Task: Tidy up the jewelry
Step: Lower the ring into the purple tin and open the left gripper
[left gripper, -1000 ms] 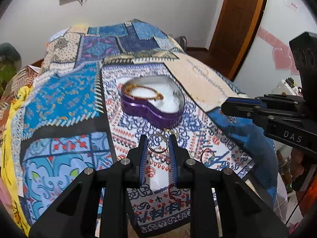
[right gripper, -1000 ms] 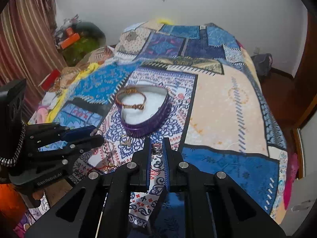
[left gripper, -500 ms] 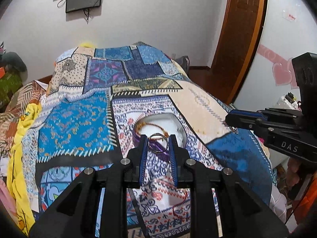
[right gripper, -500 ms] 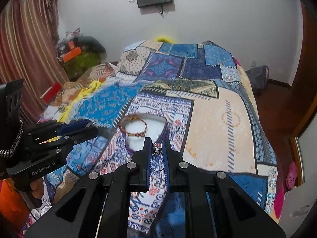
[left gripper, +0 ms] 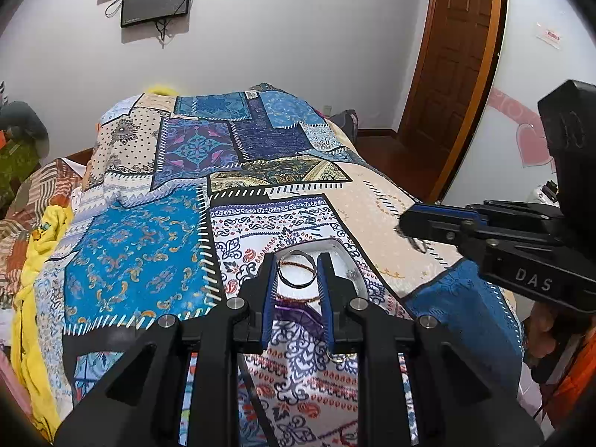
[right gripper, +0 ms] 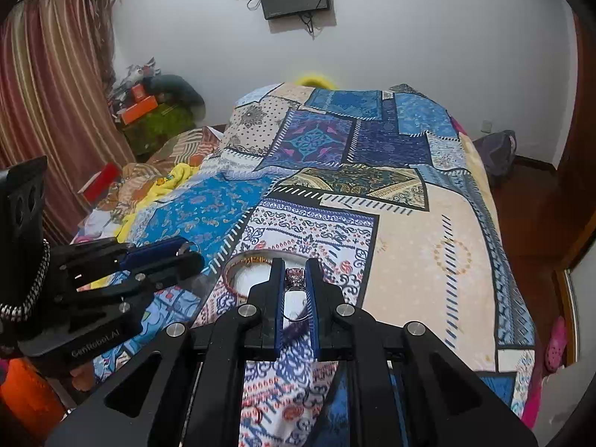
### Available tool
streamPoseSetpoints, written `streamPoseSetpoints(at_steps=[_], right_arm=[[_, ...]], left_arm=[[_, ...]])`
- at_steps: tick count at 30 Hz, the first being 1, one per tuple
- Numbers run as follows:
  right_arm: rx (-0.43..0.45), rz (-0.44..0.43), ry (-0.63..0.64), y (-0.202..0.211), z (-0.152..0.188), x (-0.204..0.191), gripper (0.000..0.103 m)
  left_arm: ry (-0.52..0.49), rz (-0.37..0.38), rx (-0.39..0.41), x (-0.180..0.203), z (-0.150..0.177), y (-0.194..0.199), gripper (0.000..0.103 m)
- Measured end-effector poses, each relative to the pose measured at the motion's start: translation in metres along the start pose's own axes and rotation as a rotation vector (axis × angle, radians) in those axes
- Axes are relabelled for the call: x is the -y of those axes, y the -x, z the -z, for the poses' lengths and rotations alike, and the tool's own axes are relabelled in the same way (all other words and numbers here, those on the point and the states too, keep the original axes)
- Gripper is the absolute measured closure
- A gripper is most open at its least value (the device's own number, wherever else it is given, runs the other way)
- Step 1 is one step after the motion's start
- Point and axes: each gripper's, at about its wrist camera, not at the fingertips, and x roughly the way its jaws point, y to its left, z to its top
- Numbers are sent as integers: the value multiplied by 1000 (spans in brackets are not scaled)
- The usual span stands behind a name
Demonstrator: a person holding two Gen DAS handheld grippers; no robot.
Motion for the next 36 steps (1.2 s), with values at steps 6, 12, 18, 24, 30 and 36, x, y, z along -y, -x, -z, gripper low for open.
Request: streamPoseSetpoints(at_steps=[6,12,18,24,30,36], right_arm=[[-22,-13,1,-20,-7,2,93],[-63,-25,14,-39,-8,2,93],[-121,-48,15,-58,-6,3,93],[-169,-54,13,-72,-3,5,93],[-195,-57,19,-79,-1,5,93],[-173,-38,62,-77,0,-2,93]], left_arm=[[8,13,-26,-5,-3,-20,83],[40,41,-63,-15,-1,-39,83],[48,62,-101,-18,3,-53,83],[47,67,-118,-18,4,-61,83],[58,73,-128,-22,4,-64,83],[53,74,-128,-21,5,-59,83]])
